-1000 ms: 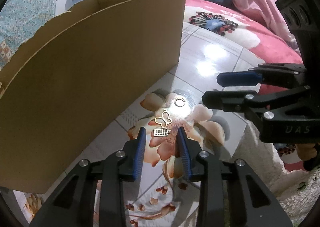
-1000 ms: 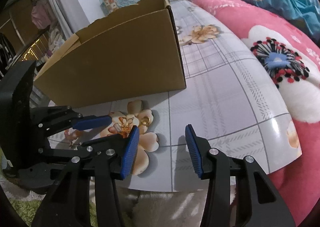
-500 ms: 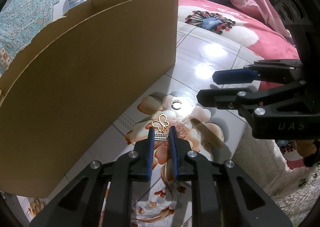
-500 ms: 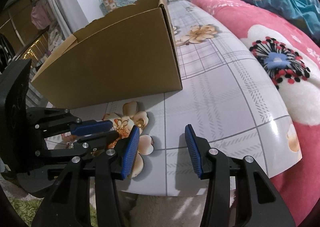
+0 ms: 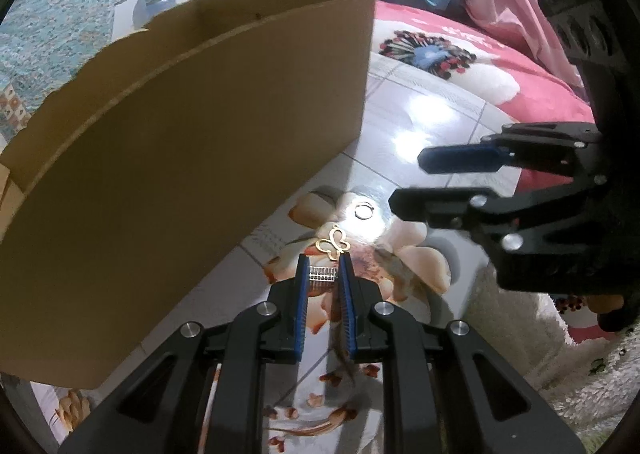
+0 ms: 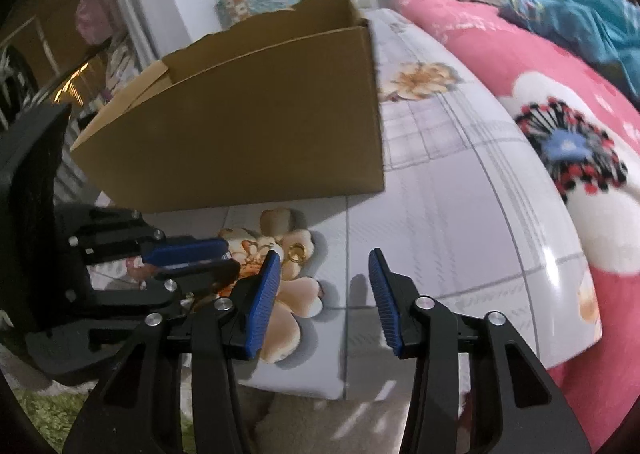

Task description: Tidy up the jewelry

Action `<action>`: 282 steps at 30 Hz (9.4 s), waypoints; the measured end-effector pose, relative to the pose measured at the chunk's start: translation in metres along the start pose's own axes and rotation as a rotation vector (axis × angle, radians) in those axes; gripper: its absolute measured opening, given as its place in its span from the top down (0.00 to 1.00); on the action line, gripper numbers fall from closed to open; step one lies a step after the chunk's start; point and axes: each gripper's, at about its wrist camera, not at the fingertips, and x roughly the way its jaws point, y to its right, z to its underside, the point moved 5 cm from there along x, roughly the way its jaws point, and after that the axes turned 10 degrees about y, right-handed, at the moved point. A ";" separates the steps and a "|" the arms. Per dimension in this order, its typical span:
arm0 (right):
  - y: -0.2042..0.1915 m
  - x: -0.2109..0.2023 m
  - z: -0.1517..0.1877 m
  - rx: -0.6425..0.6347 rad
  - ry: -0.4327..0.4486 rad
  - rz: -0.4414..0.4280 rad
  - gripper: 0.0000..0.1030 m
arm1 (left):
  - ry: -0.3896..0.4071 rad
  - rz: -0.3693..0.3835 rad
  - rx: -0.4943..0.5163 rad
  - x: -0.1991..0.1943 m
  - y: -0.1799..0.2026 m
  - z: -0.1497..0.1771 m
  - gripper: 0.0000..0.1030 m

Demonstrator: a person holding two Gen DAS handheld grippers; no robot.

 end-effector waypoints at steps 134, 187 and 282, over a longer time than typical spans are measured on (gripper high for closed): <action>-0.055 0.040 0.015 -0.270 -0.033 -0.032 0.91 | 0.068 -0.014 -0.043 -0.023 -0.012 0.002 0.86; -0.049 -0.006 -0.105 -0.061 0.278 0.029 0.77 | 0.314 -0.211 -0.258 -0.082 -0.158 -0.119 0.73; -0.038 0.072 0.026 -0.068 -0.184 0.236 0.08 | -0.180 -0.380 -0.313 -0.060 -0.084 0.095 0.05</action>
